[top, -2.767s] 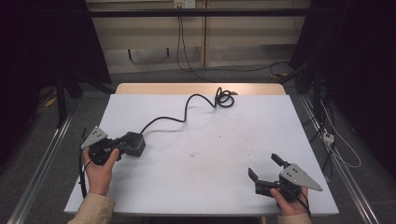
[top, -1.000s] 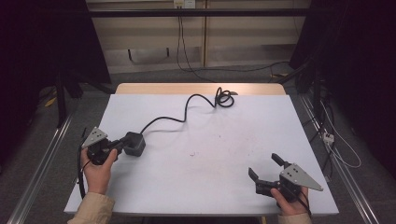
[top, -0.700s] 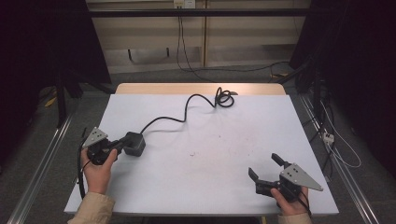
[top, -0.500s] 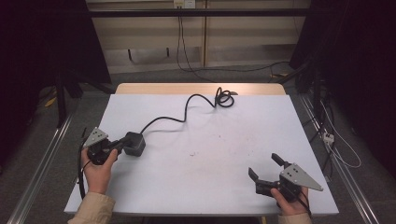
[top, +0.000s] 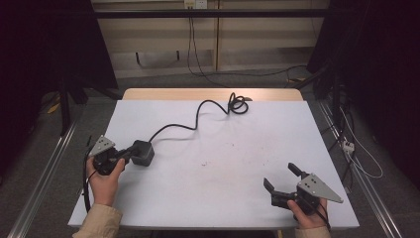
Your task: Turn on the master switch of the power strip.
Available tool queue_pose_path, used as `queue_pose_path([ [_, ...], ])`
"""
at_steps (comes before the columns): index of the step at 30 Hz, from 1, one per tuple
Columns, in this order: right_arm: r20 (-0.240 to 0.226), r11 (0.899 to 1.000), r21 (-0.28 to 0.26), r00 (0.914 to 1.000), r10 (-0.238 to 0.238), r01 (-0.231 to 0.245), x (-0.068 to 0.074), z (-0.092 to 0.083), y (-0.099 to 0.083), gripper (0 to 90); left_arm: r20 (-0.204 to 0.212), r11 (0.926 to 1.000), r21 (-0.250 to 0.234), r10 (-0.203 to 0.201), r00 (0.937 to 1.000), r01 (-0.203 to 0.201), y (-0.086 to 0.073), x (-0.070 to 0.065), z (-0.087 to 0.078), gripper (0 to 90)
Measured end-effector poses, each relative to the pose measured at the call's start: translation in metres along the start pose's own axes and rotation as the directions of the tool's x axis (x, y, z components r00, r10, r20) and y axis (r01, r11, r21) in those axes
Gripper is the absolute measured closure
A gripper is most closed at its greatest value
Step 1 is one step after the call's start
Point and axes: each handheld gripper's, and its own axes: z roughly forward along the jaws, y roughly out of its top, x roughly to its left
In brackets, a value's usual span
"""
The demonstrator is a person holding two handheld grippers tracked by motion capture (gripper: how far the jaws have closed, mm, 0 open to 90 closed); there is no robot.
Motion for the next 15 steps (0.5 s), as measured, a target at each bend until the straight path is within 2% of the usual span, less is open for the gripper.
queue_pose_path([
  [8, 0.001, 1.0, -0.002, 1.0, 0.001, -0.001, 0.0001, -0.0003, 0.0003, 3.3, -0.009, 0.9998, 0.008, 0.016, 0.9998, -0.016, 0.0001, -0.0014, 0.001, 90.0],
  [15, 0.0, 1.0, -0.004, 1.0, 0.0, 0.0, 0.0004, -0.0002, 0.0006, 3.3, -0.008, 1.0, 0.006, -0.002, 1.0, 0.002, -0.0011, -0.0011, 0.0013, 90.0],
])
